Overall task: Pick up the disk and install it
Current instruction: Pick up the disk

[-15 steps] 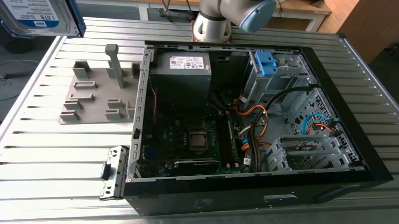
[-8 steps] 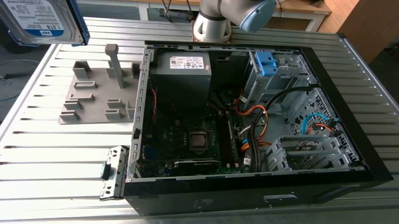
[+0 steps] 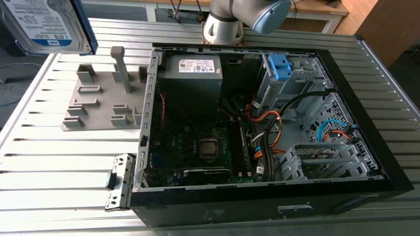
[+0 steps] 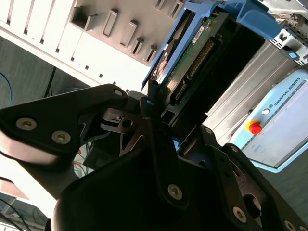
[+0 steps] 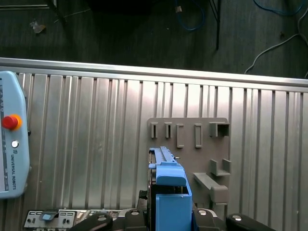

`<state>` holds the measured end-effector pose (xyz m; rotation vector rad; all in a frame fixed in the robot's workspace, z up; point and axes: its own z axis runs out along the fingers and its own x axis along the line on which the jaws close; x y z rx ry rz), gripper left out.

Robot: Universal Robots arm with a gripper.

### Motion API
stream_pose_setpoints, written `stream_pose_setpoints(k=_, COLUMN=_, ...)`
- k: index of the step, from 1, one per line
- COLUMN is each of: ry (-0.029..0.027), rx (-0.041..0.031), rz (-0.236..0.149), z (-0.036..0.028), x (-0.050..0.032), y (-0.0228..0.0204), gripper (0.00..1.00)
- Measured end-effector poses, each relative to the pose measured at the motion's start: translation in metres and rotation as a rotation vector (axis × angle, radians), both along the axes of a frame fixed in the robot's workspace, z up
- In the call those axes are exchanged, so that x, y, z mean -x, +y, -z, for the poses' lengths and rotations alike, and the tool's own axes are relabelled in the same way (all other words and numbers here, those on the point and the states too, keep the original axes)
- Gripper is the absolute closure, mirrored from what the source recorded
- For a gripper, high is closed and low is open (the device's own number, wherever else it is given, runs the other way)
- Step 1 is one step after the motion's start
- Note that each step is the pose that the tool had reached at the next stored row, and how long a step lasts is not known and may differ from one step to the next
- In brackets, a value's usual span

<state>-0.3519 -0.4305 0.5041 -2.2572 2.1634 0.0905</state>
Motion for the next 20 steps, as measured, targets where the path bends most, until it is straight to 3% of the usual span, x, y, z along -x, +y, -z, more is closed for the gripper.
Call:
stream_pose_setpoints(k=4, ry=0.0002, rx=0.0002, rz=0.0, z=0.0066, x=-0.0004, y=-0.0008, gripper=0.64)
stream_pose_setpoints(k=13, ry=0.0001, rx=0.0001, rz=0.0, z=0.0069, x=-0.0005, y=-0.0009, gripper=0.64)
stream_pose_setpoints(k=20, ry=0.0001, rx=0.0001, rz=0.0, z=0.0068, x=-0.0005, y=-0.0046, gripper=0.64)
